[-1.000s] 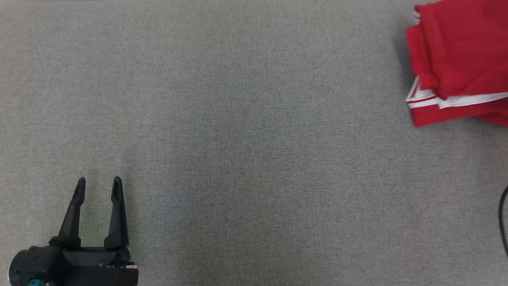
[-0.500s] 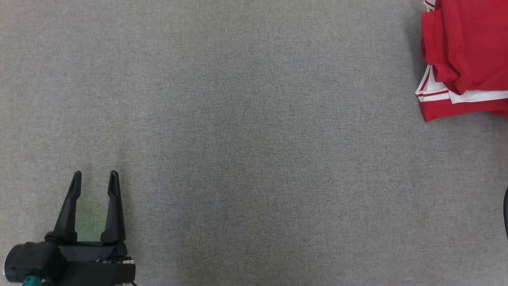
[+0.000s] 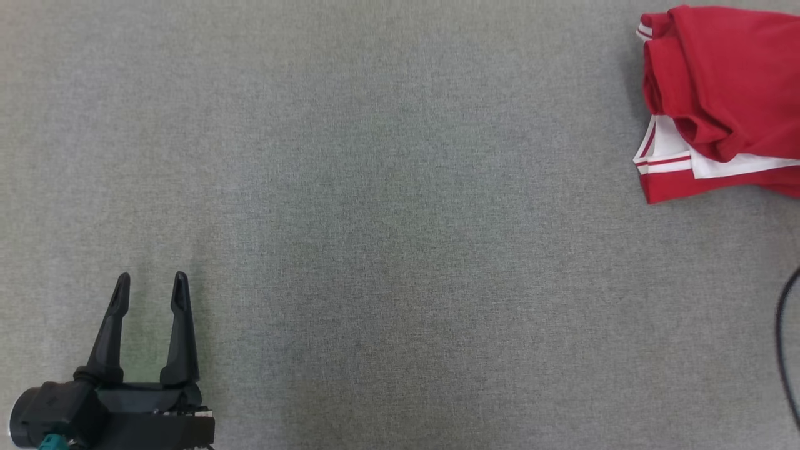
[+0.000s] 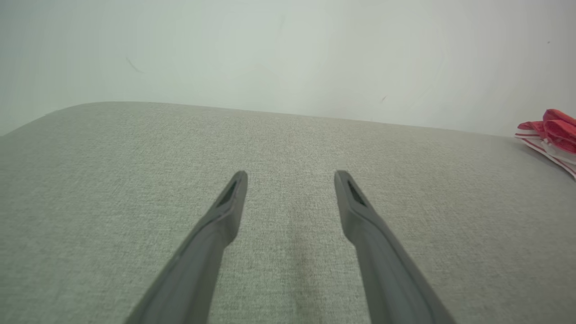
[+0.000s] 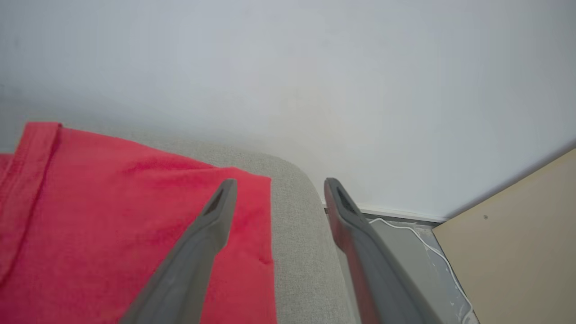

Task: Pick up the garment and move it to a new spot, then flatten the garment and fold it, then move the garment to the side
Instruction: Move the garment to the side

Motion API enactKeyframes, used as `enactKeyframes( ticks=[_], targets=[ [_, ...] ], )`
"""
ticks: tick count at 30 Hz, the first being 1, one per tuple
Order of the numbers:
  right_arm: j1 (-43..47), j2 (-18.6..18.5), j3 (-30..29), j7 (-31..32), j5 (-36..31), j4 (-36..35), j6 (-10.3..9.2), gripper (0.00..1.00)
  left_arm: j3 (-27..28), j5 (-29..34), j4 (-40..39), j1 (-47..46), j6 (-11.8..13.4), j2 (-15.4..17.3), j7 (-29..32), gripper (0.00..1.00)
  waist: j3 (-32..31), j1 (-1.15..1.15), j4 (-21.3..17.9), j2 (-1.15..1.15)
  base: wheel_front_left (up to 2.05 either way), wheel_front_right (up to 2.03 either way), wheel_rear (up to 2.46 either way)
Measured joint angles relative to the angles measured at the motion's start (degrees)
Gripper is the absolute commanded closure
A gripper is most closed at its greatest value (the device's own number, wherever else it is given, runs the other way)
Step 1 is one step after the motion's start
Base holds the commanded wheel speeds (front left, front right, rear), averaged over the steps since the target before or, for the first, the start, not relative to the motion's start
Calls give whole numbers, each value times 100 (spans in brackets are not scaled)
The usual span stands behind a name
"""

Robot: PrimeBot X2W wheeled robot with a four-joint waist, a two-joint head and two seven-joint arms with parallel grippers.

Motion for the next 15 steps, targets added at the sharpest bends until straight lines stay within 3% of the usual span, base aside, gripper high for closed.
enactKeyframes(
  ticks=[15],
  targets=[
    [702,922,-380,-647,541,-1025,0,0,-54,-130,136,310,143,-14,0,0,-757,-1,-25,-1,0,0,0]
  ],
)
